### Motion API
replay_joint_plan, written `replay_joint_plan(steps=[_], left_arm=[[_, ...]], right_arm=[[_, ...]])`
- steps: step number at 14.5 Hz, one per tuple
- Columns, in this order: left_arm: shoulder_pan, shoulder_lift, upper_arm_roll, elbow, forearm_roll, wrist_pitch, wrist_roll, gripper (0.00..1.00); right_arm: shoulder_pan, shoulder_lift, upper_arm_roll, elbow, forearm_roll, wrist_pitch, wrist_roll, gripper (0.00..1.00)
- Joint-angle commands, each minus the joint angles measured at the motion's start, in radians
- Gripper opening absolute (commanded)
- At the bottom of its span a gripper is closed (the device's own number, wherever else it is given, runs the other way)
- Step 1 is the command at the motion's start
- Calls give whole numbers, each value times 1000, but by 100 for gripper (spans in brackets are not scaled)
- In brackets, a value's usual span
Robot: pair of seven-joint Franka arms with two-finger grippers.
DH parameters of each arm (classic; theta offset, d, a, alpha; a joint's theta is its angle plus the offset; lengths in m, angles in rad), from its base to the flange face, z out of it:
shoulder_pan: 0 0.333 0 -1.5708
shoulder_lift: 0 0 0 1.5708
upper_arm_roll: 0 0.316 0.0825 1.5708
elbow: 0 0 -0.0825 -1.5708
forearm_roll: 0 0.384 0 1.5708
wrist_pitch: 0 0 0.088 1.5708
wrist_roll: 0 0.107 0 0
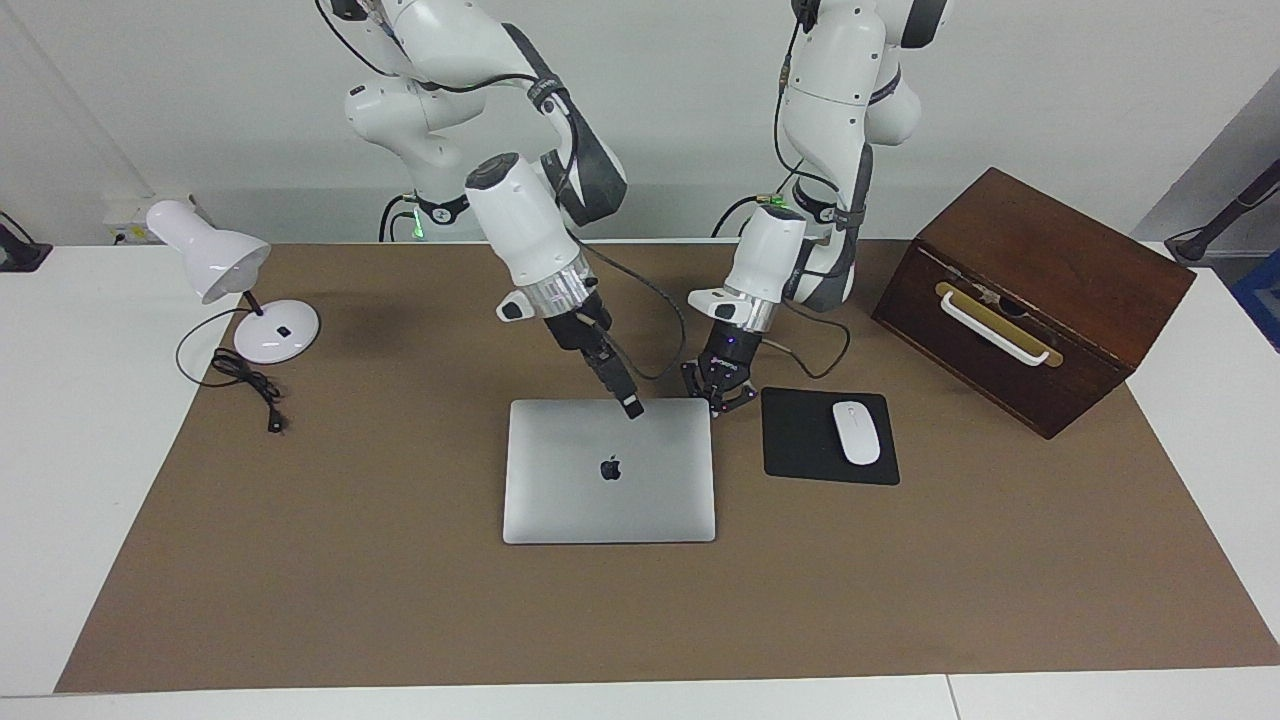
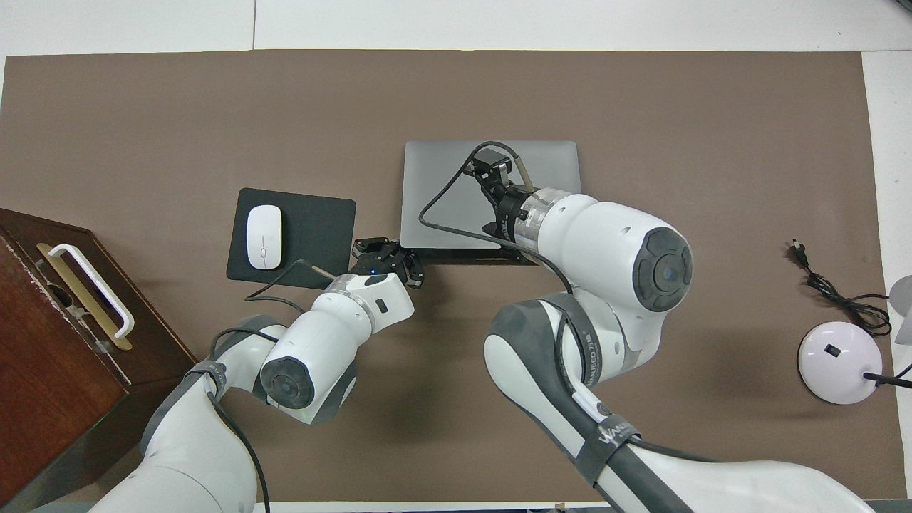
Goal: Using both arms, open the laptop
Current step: 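Grip the front edge of the laptop lid with the right gripper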
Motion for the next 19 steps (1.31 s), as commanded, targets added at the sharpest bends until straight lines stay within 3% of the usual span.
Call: replay_joint_plan(steps=[1, 10, 19], left_arm=[[-1, 36, 8, 37, 14, 9, -19, 0], [-5, 53, 8, 37, 13, 9, -13, 0], [-8, 58, 8, 37, 13, 11, -9, 0]], right_arm=[[13, -4, -2, -46, 20, 78, 19, 100], [74, 21, -2, -163, 23, 293, 54, 100], [76, 15, -1, -233, 23, 371, 56, 100]])
